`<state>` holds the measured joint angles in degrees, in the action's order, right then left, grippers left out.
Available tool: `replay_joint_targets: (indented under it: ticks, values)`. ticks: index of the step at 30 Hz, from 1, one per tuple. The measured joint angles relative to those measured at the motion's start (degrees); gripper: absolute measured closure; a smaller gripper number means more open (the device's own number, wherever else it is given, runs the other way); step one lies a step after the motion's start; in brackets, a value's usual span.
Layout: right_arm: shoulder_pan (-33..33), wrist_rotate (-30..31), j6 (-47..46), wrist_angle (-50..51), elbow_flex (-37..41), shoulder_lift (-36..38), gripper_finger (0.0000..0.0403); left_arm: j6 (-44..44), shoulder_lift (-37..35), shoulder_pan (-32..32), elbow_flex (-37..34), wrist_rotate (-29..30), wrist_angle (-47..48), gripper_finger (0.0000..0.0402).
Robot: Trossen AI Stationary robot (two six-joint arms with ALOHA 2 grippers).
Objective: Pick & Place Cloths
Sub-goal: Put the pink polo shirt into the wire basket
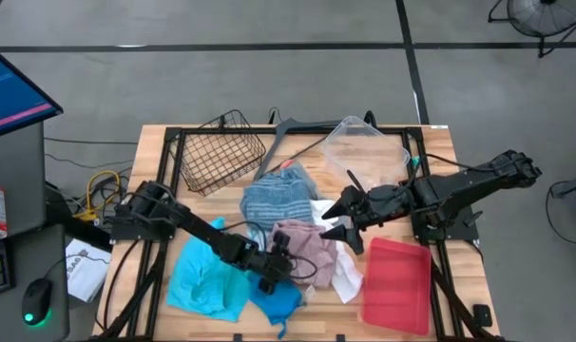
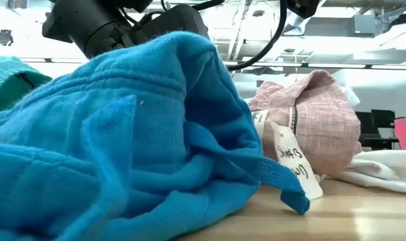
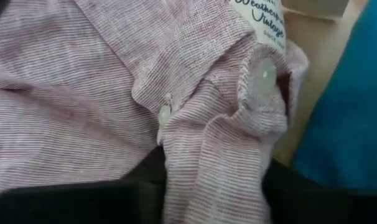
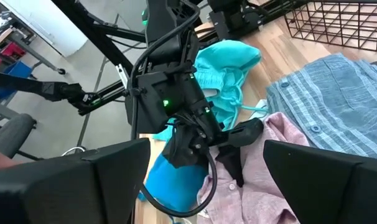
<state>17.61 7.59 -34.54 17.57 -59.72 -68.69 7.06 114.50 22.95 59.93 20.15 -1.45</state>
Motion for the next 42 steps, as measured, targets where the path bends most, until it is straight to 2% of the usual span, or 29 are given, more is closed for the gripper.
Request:
replay_joint_targets:
  ticks: [2, 3, 9, 21, 25, 31, 37, 40, 42]
  values:
    - [0.0, 0.0, -0.42, -0.23, 0.0, 0.0, 0.0094, -0.11, -1.0, -0.09, 0.02, -0.05, 0.35, 0.0344]
    - [0.0, 0.02, -0.76, -0.29, 0.0, 0.0, 0.0094, -0.31, -1.4, -0.11, 0.14, -0.05, 0.57, 0.0352]
    - [0.0, 0.0, -1.06, -0.74, 0.0, 0.13, 0.0094, -0.25, -6.38, -0.21, -0.2, 2.21, 2.38, 0.0351]
    - [-0.01, -0.01, 0.67, -7.4, -0.07, 1.09, 0.0094, -0.66, -25.88, -2.34, -0.06, 2.19, 1.98, 0.0351]
    - [-0.04, 0.0, 0.65, -7.99, -0.04, 1.44, 0.0094, -3.67, -30.77, -4.02, -0.03, 2.4, 3.3, 0.0351]
    - [3.22, 0.83, -1.56, -2.16, -0.04, 0.97, 0.0094, -9.02, -34.85, -8.75, -1.26, 6.48, 7.96, 0.0351]
    - [9.49, 8.3, -5.69, 3.02, 0.0, 0.92, 0.0094, -8.65, -40.06, -11.22, -2.31, 7.81, 8.21, 0.0351]
    - [11.87, 12.67, -6.03, 3.01, 0.0, 0.92, 0.0094, -5.79, -43.73, -11.88, -2.31, 9.24, 8.2, 0.0351]
    - [12.91, 15.48, -6.03, 3.11, 0.0, 0.92, 0.0094, -1.76, -46.46, -12.13, -2.31, 12.41, 8.13, 0.0351]
